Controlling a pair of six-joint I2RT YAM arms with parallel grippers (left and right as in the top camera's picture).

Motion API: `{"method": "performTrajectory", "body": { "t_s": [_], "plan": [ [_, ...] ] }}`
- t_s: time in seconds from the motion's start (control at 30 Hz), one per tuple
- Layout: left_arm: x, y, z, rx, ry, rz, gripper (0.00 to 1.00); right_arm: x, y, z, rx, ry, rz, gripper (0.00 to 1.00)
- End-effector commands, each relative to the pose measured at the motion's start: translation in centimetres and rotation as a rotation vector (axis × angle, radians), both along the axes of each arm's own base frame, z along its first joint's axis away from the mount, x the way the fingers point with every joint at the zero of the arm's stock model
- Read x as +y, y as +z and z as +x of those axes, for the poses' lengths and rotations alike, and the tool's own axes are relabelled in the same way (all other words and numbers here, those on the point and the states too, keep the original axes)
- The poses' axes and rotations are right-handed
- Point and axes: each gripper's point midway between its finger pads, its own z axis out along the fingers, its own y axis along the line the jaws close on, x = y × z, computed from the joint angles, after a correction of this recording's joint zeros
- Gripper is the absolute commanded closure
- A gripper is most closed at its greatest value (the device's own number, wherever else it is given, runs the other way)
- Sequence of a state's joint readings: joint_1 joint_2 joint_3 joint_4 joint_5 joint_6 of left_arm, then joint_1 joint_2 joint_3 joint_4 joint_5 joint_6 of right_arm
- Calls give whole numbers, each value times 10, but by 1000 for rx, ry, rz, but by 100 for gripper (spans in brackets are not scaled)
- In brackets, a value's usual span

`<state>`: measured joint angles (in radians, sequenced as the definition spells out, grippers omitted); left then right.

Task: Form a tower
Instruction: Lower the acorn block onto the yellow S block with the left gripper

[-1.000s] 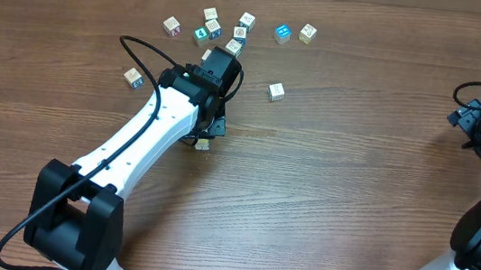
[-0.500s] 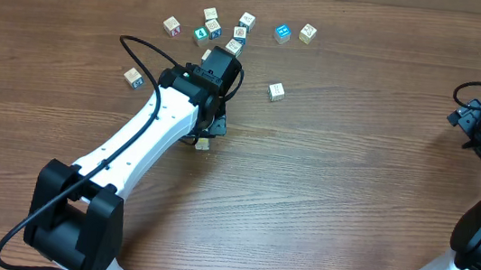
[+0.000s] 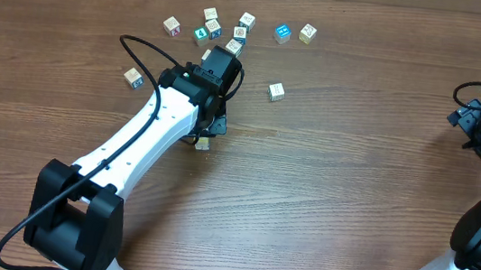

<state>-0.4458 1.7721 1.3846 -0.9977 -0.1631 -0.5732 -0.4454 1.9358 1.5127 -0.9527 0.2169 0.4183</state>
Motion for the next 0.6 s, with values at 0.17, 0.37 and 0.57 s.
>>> {"method": "performTrajectory", "body": {
  "t_s": [0.17,0.37,0.57],
  "plan": [
    [2,-8,-3,10,-14,29,96,-5,17,5,-41,-2,-27,0],
    [4,-12,-6,17,-13,40,96,-5,17,5,-41,-2,-27,0],
    [3,-12,-3,9,-13,35,96,-5,17,5,-41,-2,-27,0]
  ]
}}
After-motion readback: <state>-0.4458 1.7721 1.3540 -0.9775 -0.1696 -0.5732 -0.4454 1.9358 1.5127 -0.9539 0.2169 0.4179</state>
